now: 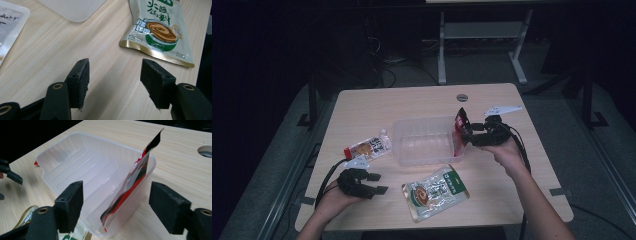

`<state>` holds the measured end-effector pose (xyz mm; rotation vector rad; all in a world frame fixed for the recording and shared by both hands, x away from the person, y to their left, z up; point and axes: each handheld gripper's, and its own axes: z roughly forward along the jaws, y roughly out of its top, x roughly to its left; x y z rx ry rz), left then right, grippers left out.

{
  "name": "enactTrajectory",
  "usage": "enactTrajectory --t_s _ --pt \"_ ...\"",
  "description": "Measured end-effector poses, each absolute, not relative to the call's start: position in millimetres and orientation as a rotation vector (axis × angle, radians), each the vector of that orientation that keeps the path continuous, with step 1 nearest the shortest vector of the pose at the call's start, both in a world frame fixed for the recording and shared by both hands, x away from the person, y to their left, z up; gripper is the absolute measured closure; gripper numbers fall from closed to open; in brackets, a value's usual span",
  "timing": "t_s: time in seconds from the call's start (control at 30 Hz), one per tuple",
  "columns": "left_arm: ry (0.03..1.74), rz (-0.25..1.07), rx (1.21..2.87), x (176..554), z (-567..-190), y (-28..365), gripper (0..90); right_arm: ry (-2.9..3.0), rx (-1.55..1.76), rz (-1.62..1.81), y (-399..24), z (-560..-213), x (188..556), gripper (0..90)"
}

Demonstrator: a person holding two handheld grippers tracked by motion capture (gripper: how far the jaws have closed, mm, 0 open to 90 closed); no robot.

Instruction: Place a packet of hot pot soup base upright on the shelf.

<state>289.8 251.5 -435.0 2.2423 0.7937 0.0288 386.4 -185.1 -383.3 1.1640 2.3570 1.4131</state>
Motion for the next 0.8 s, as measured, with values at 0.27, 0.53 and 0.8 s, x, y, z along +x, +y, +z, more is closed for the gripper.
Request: enactTrajectory --t_s 0.27,0.53,0.8 --pt "0.785 0.043 2.242 289.2 -432.9 252.0 38.5 2.375 1.157 1.359 -196.5 -379.6 371.2 20.7" --pt "0.789 0.048 2.247 288.3 -433.1 251.3 35.6 2.397 1.130 1.320 -216.9 -384.3 349.0 19.5" --pt "0.771 0.060 2.261 287.3 -434.2 248.9 32.6 2.432 1.106 1.315 -225.4 -395.6 329.9 18.7"
